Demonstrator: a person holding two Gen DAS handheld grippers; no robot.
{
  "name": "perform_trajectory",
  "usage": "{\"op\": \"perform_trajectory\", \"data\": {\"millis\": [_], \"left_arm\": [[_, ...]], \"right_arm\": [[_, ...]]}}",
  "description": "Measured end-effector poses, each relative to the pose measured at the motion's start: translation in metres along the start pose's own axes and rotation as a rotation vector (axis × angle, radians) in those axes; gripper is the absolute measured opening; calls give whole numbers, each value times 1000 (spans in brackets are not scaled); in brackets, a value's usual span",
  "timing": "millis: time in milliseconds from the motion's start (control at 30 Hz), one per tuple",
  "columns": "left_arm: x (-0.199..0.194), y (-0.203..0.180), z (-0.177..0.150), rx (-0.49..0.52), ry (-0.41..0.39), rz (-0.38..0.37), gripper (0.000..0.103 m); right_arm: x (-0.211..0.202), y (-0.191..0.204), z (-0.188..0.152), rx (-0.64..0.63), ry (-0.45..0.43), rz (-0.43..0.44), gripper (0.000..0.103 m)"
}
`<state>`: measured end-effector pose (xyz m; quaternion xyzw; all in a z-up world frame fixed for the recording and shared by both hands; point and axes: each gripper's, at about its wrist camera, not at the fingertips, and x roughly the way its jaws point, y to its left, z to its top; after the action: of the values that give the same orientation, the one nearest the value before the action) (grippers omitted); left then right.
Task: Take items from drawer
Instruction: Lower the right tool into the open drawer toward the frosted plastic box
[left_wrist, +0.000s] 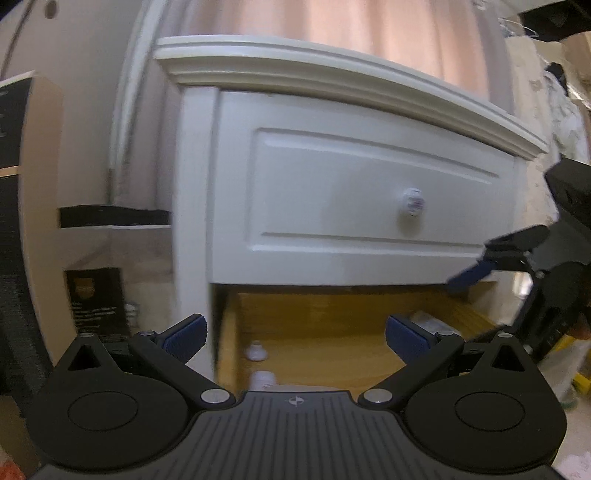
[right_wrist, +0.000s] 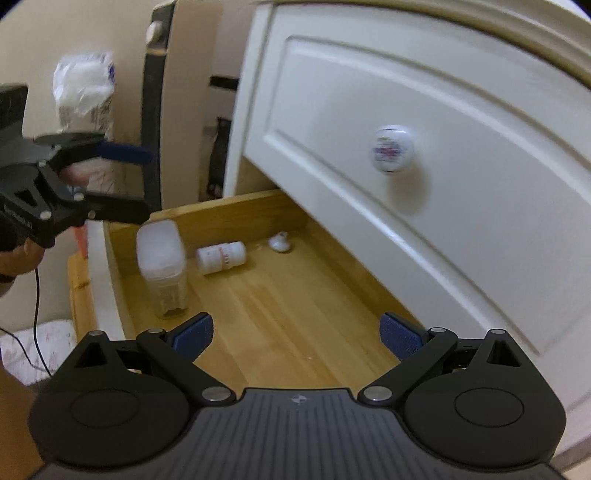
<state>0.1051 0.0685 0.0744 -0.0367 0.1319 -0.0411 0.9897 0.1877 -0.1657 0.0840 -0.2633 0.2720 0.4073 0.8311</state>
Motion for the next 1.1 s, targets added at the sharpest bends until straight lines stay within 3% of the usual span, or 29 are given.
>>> {"op": "perform_trajectory", "data": {"millis": [267, 633, 1100], "left_arm": [[-10, 33, -2, -98, -31, 55, 103], [-18, 42, -11, -104, -36, 95, 103], [-28, 50, -17, -101, -25, 105, 103]], "right_arm": [[18, 10, 15, 4, 5, 80, 103], [63, 24, 66, -49, 114, 283, 102], [96, 52, 96, -153, 235, 373, 100]]}}
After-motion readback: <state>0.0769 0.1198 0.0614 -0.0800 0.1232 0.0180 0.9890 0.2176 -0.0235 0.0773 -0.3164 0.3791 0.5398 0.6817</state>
